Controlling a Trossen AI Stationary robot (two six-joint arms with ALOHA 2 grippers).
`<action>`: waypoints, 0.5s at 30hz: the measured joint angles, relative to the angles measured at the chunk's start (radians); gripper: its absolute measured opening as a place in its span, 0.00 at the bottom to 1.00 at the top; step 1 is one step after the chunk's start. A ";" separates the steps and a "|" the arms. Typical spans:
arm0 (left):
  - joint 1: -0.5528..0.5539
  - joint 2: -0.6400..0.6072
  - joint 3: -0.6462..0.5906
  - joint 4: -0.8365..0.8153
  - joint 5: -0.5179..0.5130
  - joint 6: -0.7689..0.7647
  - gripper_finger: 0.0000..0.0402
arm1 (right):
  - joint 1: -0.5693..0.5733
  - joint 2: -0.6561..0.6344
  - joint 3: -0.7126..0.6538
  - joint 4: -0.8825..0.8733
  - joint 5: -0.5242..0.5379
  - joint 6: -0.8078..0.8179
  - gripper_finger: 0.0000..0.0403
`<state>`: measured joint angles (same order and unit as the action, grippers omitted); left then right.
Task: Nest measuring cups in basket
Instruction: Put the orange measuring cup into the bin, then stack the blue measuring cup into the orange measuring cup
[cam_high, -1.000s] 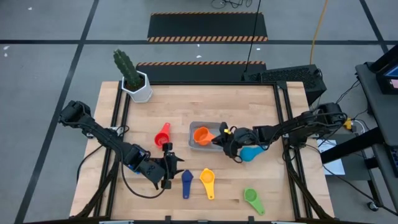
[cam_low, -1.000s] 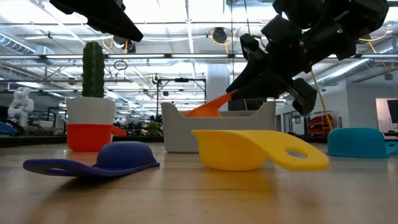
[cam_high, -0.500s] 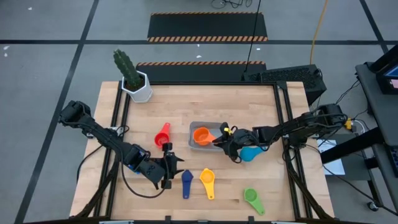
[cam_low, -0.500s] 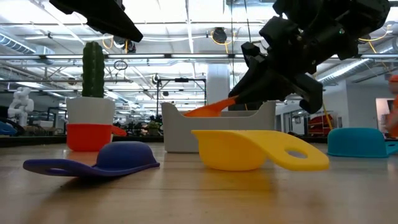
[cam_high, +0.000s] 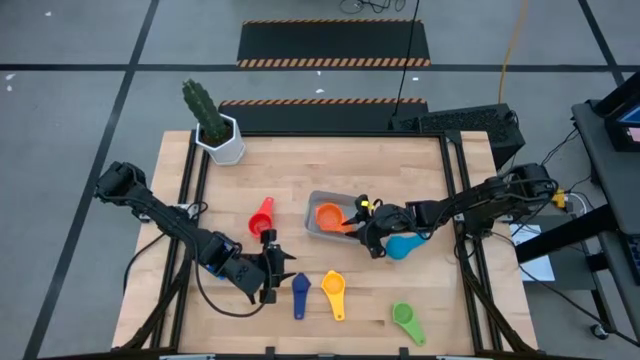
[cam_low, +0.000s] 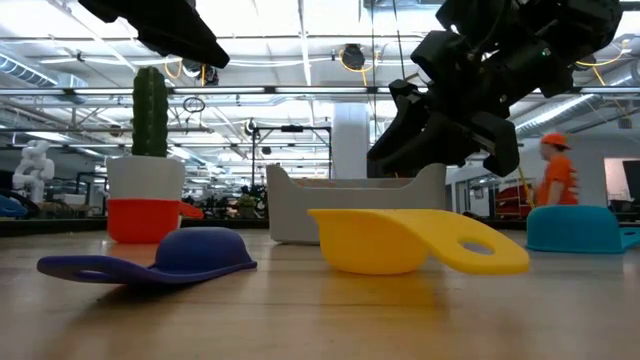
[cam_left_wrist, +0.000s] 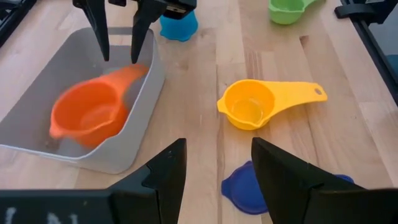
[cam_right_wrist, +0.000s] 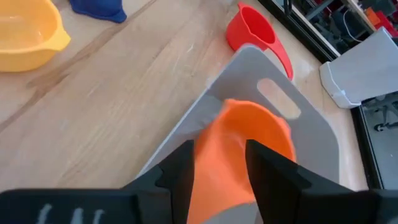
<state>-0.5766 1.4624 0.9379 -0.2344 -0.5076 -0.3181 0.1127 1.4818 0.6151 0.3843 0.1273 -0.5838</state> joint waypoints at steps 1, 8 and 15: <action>0.000 0.000 0.000 0.000 0.000 -0.005 0.46 | 0.000 0.000 0.000 -0.001 0.000 0.000 0.34; -0.006 0.000 0.000 0.000 0.000 -0.026 0.46 | 0.000 -0.015 -0.001 -0.017 0.030 0.017 0.34; -0.015 0.000 0.000 0.000 0.000 -0.033 0.46 | 0.028 -0.130 -0.003 -0.022 0.163 0.183 0.35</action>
<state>-0.5915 1.4624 0.9379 -0.2344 -0.5072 -0.3509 0.1411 1.3515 0.6125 0.3619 0.2904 -0.4005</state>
